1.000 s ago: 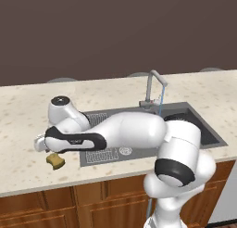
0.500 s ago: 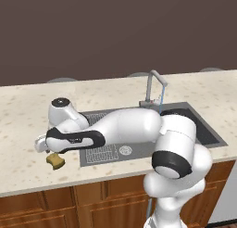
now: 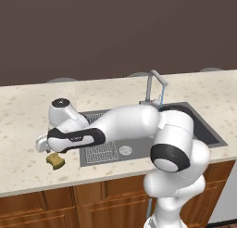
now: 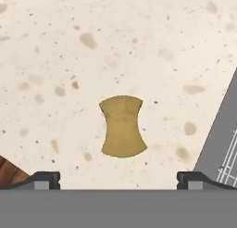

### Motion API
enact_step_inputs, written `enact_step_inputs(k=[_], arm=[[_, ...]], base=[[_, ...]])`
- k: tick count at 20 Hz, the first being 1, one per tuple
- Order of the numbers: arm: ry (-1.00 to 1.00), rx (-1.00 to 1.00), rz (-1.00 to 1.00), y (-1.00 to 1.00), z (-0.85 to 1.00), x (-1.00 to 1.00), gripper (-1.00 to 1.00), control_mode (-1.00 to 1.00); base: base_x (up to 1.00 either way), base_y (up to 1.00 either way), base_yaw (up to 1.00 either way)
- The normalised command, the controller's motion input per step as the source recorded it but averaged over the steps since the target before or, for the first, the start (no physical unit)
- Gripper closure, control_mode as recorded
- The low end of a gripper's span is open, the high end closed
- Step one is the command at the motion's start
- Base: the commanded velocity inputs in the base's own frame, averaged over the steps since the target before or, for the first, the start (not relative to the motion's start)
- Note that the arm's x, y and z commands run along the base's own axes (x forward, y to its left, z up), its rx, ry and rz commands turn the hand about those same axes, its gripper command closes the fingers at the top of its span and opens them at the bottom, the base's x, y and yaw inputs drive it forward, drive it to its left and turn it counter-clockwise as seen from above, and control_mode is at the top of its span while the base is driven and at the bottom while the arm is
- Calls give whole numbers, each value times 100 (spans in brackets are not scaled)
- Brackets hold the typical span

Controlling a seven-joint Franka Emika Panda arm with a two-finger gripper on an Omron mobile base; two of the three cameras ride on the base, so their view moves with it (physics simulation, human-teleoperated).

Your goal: Soak the sponge with water for a few seconds and then drop it inside the sink.

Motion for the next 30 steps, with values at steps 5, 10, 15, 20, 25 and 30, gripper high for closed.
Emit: enact_step_inputs(k=[5, 10, 15, 20, 25, 30], arm=[[0, 0, 0, 0, -29, 0, -100, -100], [0, 0, 0, 0, -28, 0, -100, -100], [0, 0, 0, 1, -22, 0, -100, -100], [0, 0, 0, 2, -13, 11, -100, -100], [0, 0, 0, 5, -7, 16, -100, -100], [0, 0, 0, 12, -2, 10, -100, -100]], base=[[0, 0, 0], [0, 0, 0], [0, 0, 0], [0, 0, 0], [0, 0, 0], [0, 0, 0]])
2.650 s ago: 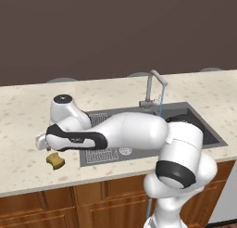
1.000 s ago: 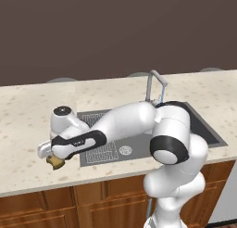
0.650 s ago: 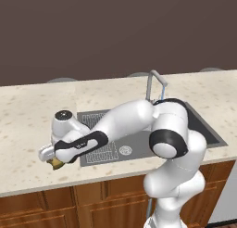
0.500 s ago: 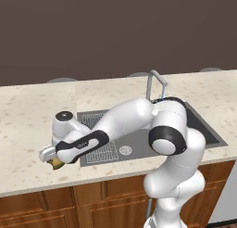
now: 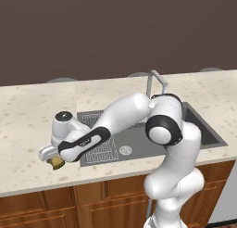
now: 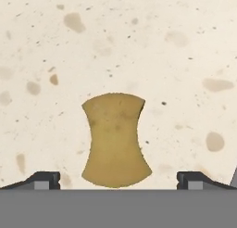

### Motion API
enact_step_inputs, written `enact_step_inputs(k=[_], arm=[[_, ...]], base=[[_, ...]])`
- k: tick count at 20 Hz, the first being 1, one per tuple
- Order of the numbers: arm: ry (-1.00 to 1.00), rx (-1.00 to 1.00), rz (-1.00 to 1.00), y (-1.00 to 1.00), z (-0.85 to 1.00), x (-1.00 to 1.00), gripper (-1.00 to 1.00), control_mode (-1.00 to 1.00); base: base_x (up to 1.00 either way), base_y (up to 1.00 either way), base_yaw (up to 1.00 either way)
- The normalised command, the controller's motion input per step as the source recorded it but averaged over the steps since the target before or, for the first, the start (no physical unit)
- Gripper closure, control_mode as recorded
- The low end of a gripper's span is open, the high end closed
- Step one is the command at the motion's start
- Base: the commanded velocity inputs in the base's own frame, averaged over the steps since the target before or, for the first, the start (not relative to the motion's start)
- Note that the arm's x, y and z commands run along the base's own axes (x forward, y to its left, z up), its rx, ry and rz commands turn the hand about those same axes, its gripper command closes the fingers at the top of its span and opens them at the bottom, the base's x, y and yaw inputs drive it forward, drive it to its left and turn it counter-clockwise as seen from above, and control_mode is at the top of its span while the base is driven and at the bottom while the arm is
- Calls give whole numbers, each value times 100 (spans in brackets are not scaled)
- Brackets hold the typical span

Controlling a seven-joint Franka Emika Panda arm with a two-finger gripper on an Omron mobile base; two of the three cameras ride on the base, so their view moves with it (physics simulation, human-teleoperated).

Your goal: Soak the sponge with water for a few seconds and then drop it inside the sink.

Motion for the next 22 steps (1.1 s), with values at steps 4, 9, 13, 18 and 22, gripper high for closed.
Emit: enact_step_inputs(k=[4, 9, 13, 18, 22], arm=[[0, -1, 0, 27, 0, 0, -100, -100], [0, -1, 0, 21, 0, 0, -100, -100], [0, -3, 0, 4, 0, 0, -100, -100], [0, -2, 0, 0, 0, 0, -100, -100], [0, 0, 0, -7, -1, 0, -100, -100]], base=[[0, 0, 0], [0, 0, 0], [0, 0, 0], [0, 0, 0], [0, 0, 0]])
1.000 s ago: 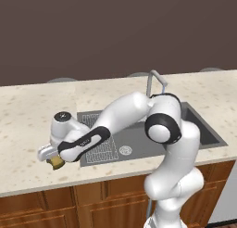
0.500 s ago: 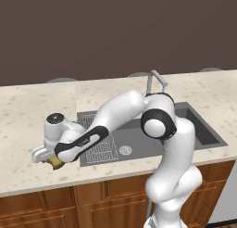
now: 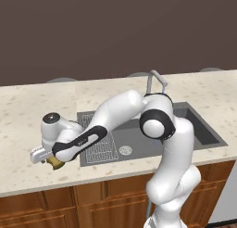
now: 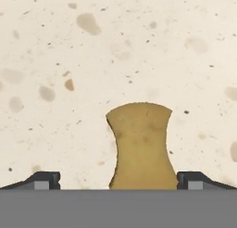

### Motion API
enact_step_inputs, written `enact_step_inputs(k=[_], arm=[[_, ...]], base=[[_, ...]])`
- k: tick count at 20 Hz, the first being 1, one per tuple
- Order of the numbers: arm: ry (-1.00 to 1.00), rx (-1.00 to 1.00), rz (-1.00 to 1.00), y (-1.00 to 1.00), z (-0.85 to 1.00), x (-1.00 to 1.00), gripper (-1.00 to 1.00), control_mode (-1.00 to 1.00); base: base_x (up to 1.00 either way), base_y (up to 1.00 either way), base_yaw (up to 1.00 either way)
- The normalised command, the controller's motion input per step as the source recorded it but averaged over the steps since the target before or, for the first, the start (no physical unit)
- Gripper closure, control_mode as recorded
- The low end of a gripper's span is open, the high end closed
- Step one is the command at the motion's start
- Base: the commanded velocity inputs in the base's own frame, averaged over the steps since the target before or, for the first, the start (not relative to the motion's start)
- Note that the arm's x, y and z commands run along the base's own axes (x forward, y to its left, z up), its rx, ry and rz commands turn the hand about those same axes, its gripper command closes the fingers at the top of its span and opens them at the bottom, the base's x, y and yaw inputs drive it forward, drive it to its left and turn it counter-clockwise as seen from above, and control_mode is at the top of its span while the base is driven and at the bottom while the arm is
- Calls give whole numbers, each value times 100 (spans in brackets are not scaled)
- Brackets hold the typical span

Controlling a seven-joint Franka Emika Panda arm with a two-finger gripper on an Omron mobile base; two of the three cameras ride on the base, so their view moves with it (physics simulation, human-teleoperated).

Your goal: Soak the sponge with water for a few seconds and then drop it inside the sink.

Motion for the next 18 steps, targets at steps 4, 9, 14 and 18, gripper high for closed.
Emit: enact_step_inputs(k=[4, 9, 14, 18], arm=[[0, 0, 0, -14, 0, 0, -100, -100], [0, 0, 0, -16, 0, 0, -100, -100], [0, 0, 0, -12, -8, 1, -100, -100], [0, 0, 0, -2, -25, 16, -100, -100]], base=[[0, 0, 0], [0, 0, 0], [0, 0, 0], [0, 0, 0]])
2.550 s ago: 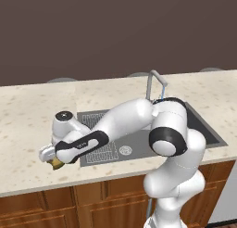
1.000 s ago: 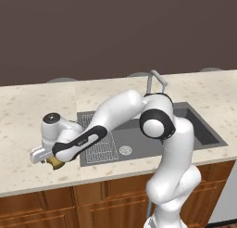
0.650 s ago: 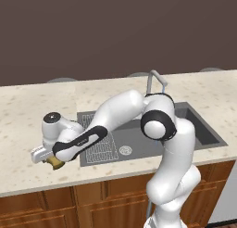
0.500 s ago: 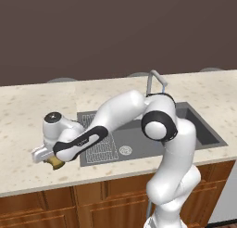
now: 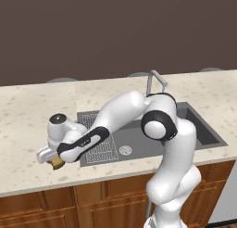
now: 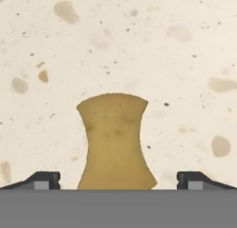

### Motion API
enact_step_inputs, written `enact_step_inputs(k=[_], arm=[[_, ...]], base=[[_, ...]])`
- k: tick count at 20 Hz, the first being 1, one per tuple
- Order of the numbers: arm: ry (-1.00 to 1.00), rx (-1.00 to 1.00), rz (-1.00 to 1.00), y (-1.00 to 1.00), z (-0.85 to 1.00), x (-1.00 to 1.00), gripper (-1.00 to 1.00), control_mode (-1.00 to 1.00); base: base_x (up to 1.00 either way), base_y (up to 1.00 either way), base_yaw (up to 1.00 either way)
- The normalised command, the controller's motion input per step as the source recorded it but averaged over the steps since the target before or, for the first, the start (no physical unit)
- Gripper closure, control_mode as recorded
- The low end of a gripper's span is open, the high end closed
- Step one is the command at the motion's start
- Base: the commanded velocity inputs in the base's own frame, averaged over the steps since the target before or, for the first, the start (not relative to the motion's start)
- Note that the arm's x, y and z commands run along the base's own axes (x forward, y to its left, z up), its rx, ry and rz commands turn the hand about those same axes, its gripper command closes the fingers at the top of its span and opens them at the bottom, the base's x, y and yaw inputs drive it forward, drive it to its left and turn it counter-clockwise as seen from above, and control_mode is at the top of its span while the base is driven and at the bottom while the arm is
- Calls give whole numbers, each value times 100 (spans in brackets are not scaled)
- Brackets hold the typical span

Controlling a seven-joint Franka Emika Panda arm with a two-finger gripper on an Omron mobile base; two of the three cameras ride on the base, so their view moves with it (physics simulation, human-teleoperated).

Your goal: Soak the sponge with water for a few seconds and then drop it inside the sink.

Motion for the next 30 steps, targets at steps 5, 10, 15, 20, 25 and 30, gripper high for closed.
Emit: enact_step_inputs(k=[5, 10, 15, 20, 25, 30], arm=[[0, 0, 0, 0, -19, 15, -100, -100], [0, 0, 0, 3, -1, 18, -100, -100], [0, 0, 0, 13, 0, 9, -100, -100], [0, 0, 0, 14, -4, 1, -100, -100], [0, 0, 0, 1, -4, 0, -100, -100], [0, 0, 0, 0, -16, 0, -100, -100]], base=[[0, 0, 0], [0, 0, 0], [0, 0, 0], [0, 0, 0], [0, 0, 0], [0, 0, 0]])
